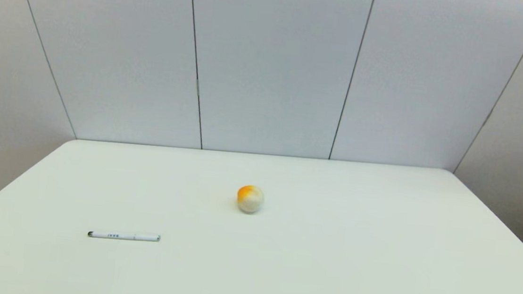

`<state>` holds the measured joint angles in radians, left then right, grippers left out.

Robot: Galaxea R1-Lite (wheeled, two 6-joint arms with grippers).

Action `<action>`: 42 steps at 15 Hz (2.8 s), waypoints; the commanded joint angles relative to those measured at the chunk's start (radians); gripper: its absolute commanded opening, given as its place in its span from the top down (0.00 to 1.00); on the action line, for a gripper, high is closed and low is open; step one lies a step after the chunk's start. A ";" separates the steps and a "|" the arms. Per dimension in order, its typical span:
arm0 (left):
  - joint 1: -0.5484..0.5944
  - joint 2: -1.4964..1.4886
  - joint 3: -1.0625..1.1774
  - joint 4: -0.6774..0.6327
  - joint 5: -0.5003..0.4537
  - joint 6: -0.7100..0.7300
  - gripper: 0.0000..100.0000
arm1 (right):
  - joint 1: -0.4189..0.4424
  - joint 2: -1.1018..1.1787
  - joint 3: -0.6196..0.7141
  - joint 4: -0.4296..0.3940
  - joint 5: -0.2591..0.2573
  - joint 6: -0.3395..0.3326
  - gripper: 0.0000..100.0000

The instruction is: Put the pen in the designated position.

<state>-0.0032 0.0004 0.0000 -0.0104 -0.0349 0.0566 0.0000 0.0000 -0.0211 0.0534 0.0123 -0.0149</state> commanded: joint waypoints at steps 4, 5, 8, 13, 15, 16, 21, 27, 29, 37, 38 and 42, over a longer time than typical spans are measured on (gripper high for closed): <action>0.000 0.001 0.011 0.000 0.000 0.000 0.00 | 0.000 0.002 0.000 0.000 0.000 0.000 0.00; 0.000 0.001 0.011 0.000 0.000 0.000 0.00 | 0.000 0.002 0.000 0.000 0.001 0.000 0.00; 0.000 0.001 0.011 0.000 0.000 0.000 0.00 | 0.000 0.002 0.000 0.000 0.001 0.000 0.00; 0.000 0.001 0.011 0.000 0.000 0.000 0.00 | 0.000 0.002 0.000 0.000 0.000 0.000 0.00; 0.000 0.001 0.011 0.000 0.000 0.000 0.00 | 0.000 0.002 0.001 0.000 0.000 0.000 0.00; 0.000 0.001 0.011 0.000 0.000 0.000 0.00 | 0.000 0.002 0.000 0.000 0.000 0.000 0.00; 0.000 0.001 0.011 0.000 0.000 0.000 0.00 | 0.000 0.002 0.001 0.000 0.000 0.000 0.00; 0.000 0.001 0.011 0.000 0.001 -0.004 0.00 | 0.000 0.002 0.000 0.000 0.000 0.000 0.00; 0.000 0.001 0.011 0.000 0.001 -0.004 0.00 | 0.000 0.002 0.001 0.000 0.001 0.000 0.00; 0.000 0.081 -0.006 -0.014 0.016 -0.008 0.00 | 0.000 0.002 0.001 0.000 0.001 0.000 0.00; 0.000 0.105 -0.015 -0.016 0.015 -0.006 0.00 | 0.000 0.002 0.000 0.000 0.000 0.000 0.00; 0.008 0.251 -0.137 -0.014 0.013 -0.004 0.00 | 0.000 0.002 0.000 0.000 0.001 0.000 0.00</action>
<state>-0.0028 0.1389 -0.0677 -0.0257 -0.0191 0.0523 0.0000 0.0000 -0.0206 0.0534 0.0123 -0.0147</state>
